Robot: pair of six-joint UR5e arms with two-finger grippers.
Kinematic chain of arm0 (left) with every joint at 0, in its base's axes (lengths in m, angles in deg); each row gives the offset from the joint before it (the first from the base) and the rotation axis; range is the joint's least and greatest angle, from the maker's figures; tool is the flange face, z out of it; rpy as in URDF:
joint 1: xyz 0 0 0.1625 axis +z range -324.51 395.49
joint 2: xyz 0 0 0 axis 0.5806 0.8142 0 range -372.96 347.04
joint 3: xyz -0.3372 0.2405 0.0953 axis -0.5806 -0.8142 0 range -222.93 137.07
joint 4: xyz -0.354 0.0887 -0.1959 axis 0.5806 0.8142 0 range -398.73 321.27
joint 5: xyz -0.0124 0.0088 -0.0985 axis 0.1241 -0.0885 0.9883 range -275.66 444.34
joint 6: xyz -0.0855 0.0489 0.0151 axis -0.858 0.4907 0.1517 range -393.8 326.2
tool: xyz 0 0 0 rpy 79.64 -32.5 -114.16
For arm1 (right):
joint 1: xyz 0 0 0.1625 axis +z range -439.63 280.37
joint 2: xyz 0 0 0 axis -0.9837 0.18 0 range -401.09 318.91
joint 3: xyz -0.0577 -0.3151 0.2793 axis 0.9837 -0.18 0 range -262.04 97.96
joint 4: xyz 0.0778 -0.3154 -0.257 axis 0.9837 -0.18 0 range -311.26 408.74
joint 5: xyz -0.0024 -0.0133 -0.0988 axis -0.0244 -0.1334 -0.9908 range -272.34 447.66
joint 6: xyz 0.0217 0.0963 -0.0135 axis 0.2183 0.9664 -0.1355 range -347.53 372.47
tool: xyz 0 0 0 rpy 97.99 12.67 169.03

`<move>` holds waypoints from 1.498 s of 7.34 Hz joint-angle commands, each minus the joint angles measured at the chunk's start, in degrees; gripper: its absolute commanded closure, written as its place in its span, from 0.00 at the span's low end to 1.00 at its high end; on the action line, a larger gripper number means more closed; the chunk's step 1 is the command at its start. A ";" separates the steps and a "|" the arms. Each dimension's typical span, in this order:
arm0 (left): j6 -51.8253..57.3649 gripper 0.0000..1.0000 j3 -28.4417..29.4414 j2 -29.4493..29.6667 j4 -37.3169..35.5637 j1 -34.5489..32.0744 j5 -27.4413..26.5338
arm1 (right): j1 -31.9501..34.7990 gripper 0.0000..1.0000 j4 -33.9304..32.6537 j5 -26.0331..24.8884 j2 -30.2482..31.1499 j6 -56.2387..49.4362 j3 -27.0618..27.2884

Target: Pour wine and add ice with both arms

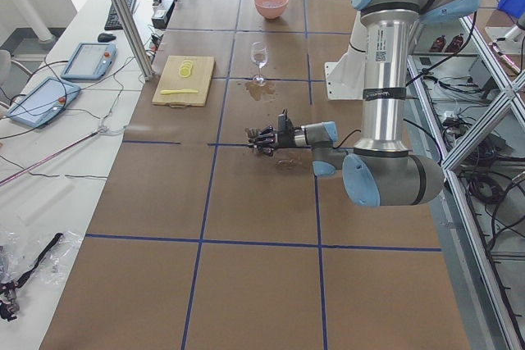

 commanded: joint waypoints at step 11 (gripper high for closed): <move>4.47 0.00 -7.22 -4.91 -3.32 -0.63 11.91 | -6.94 1.00 -0.81 0.25 -14.53 10.48 -2.20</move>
